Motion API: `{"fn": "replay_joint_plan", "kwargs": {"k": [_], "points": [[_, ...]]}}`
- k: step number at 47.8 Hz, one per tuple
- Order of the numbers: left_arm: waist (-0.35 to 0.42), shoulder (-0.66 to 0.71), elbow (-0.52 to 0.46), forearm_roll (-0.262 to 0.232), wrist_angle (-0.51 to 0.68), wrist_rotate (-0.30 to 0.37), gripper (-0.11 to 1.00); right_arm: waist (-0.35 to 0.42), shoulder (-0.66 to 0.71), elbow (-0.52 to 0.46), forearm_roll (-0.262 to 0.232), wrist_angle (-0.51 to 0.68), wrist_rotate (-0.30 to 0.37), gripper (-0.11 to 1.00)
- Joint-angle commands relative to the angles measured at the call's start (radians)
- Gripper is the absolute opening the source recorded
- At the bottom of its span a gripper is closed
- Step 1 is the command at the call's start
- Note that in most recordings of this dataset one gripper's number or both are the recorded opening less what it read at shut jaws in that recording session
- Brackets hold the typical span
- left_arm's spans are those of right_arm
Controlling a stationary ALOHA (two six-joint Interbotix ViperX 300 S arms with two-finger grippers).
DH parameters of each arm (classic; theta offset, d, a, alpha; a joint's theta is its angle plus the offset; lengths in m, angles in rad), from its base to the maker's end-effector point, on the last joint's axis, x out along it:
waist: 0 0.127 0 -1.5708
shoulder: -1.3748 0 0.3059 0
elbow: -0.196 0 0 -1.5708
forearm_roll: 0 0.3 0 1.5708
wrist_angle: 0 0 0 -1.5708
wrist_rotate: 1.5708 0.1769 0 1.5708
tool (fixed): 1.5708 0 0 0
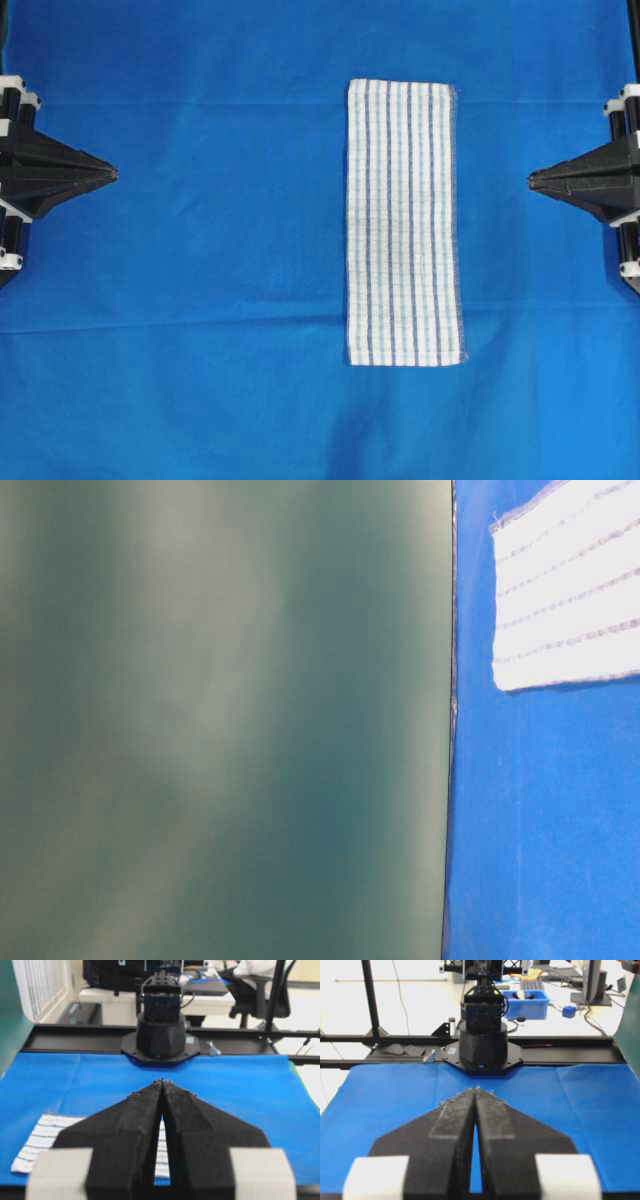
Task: Fold a vertical towel.
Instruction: 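Move both grippers toward the top corners of the striped towel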
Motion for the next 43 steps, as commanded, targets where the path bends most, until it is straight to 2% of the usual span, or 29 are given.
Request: {"fn": "replay_joint_plan", "kwargs": {"k": [1,14,20,29,32,36,40,43], "points": [[0.009,0.066,-0.034,-0.017,-0.017,-0.002,0.0,-0.035,0.009,-0.029,0.002,-0.002,-0.003,0.0],[0.104,0.37,-0.138,-0.02,-0.12,-0.009,0.0,-0.199,0.054,-0.046,0.005,0.17,0.026,0.0],[0.163,0.52,-0.213,-0.02,-0.112,-0.012,0.0,-0.279,0.114,-0.044,0.005,0.192,0.037,0.0],[0.255,0.762,-0.351,-0.02,-0.1,-0.012,0.01,-0.44,0.29,-0.051,0.005,0.19,0.044,0.01],[0.281,0.836,-0.393,-0.02,-0.091,-0.012,0.09,-0.485,0.354,-0.063,0.0,0.193,0.041,0.05],[0.31,0.925,-0.453,-0.021,-0.071,-0.012,0.26,-0.526,0.451,-0.089,-0.005,0.195,0.034,0.29],[0.337,1.014,-0.517,-0.021,-0.054,-0.012,0.5,-0.552,0.552,-0.124,-0.023,0.195,0.031,0.54],[0.353,1.066,-0.552,-0.021,-0.052,-0.012,0.67,-0.566,0.617,-0.146,-0.041,0.19,0.031,0.64]]}}
